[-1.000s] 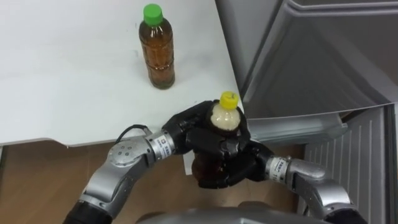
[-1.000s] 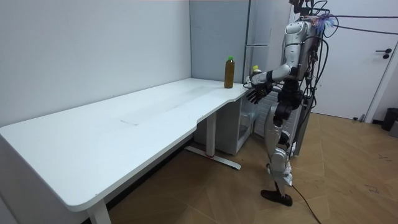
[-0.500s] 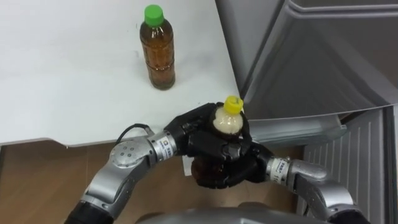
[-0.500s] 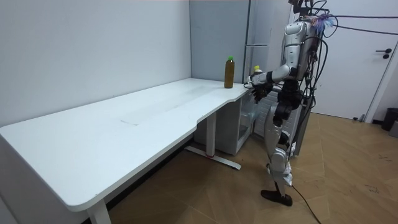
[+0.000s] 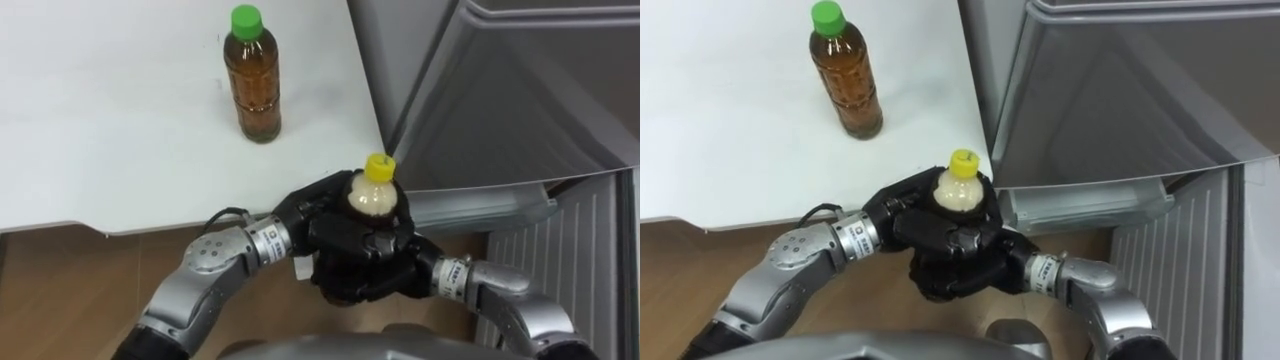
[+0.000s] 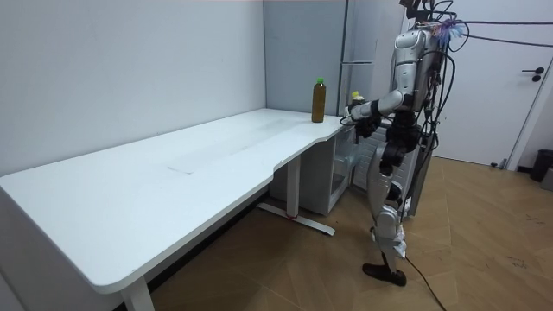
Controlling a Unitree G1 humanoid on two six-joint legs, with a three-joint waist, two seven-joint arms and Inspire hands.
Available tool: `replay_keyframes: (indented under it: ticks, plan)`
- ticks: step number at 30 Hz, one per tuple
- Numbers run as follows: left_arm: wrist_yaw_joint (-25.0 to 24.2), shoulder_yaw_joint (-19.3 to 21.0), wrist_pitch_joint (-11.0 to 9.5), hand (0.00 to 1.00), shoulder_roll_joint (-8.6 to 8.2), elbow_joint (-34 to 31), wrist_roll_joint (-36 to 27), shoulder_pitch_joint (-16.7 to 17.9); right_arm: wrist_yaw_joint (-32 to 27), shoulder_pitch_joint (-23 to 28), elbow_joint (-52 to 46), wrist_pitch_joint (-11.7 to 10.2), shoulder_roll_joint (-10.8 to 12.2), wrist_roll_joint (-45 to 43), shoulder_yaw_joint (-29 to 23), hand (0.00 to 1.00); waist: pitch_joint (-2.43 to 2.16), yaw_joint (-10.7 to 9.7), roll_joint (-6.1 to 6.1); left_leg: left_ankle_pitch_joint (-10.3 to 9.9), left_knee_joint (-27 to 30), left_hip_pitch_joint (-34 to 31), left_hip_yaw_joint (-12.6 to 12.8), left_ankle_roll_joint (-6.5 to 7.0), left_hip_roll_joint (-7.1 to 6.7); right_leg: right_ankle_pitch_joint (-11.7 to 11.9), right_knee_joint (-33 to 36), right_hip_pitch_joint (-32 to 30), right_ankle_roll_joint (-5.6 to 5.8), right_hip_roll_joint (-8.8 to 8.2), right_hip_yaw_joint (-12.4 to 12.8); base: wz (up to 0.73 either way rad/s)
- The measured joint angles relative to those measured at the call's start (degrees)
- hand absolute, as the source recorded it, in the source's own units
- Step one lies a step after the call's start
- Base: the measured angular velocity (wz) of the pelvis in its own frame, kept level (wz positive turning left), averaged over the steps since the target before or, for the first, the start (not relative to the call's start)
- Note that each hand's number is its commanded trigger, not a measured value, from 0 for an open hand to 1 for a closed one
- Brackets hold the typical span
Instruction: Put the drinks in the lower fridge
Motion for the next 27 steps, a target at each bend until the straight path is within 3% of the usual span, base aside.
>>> replay_keyframes:
  ticks: [11, 17, 22, 27]
  plan:
    - [0.07, 1.79, -0.13, 0.00, 0.29, -0.76, -0.04, -0.65, 1.85, 0.67, 0.30, 0.27, -0.32, 1.14, -0.03, 1.00, -0.04, -0.13, -0.34, -0.01, 0.36, -1.11, -0.15, -0.01, 0.18, 0.10, 0.00, -0.54, -0.16, 0.08, -0.13, 0.00]
    - [1.87, 2.24, -0.12, 0.00, 1.50, -4.10, 0.02, -0.66, 2.18, 1.54, 2.72, 0.16, -0.26, 3.43, 0.39, 1.00, -0.04, -0.04, -0.13, -0.01, 0.50, -1.23, -0.11, -0.01, 0.25, 0.18, -0.34, -0.60, -0.27, 0.11, -0.32, 0.00]
    - [2.27, 3.79, -0.05, 0.00, 3.91, -11.71, 0.08, -0.66, 2.72, 2.58, 6.78, -0.56, -0.55, 3.92, -0.54, 1.00, 0.13, 0.76, 1.25, -0.02, 0.51, -1.02, -0.10, -0.03, 0.30, 0.24, -0.36, -0.62, -0.36, 0.19, -0.23, 0.00]
    - [2.38, 7.84, -1.59, 0.00, 3.75, -21.86, -1.71, -0.80, 1.99, 3.10, 10.53, -0.33, -0.99, 4.05, -1.43, 1.00, 0.17, 0.79, 1.81, -0.02, 0.40, -0.39, -0.14, -0.03, 0.32, 0.24, -0.37, 0.20, -0.36, 0.20, -0.30, 0.00]
